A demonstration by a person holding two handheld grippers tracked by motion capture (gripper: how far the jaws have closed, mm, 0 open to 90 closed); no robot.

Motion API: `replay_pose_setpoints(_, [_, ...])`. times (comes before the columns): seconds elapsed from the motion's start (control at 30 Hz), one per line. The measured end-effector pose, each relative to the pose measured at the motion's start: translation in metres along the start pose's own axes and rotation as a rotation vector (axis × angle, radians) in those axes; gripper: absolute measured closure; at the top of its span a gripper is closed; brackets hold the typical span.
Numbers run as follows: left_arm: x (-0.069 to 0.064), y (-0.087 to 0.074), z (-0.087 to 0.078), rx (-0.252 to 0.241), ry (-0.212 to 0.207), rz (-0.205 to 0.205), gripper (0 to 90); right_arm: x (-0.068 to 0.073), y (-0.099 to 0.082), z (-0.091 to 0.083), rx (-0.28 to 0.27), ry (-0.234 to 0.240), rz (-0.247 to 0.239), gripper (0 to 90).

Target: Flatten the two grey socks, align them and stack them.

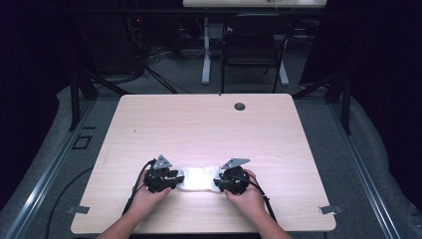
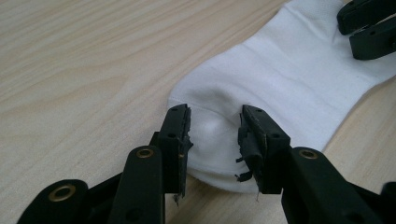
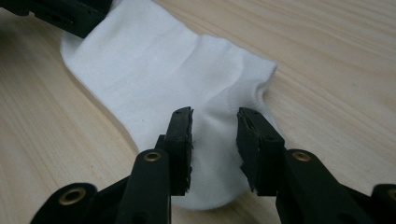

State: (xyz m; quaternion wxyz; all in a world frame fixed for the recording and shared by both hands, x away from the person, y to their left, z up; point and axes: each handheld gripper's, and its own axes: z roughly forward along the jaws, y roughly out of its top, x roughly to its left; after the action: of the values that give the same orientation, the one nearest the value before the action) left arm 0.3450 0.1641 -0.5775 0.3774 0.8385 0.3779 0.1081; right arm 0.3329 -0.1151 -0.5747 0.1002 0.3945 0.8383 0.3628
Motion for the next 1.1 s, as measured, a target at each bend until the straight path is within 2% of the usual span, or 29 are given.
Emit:
replay_pose_setpoints(0.3, [0.000, 0.000, 0.000, 0.000, -0.002, -0.004, 60.5, -0.002, 0.000, 0.001, -0.013, 0.003, 0.003, 64.2])
replay_pose_setpoints(0.53, [0.001, 0.000, -0.002, -0.008, -0.022, -0.035, 57.0, -0.001, 0.000, 0.000, -0.014, 0.003, 0.001, 60.7])
replay_pose_setpoints(0.63, [0.002, 0.000, -0.003, -0.018, -0.020, -0.033, 54.8, -0.001, 0.001, -0.002, -0.021, -0.005, 0.004, 59.0])
replay_pose_setpoints(0.8, [0.002, 0.001, -0.008, -0.041, -0.009, -0.026, 50.4, -0.002, 0.002, -0.010, -0.049, -0.008, 0.000, 55.6])
replay_pose_setpoints(1.1, [0.005, 0.001, -0.020, -0.076, 0.018, -0.018, 46.5, -0.001, 0.002, -0.030, -0.092, -0.043, -0.031, 52.7])
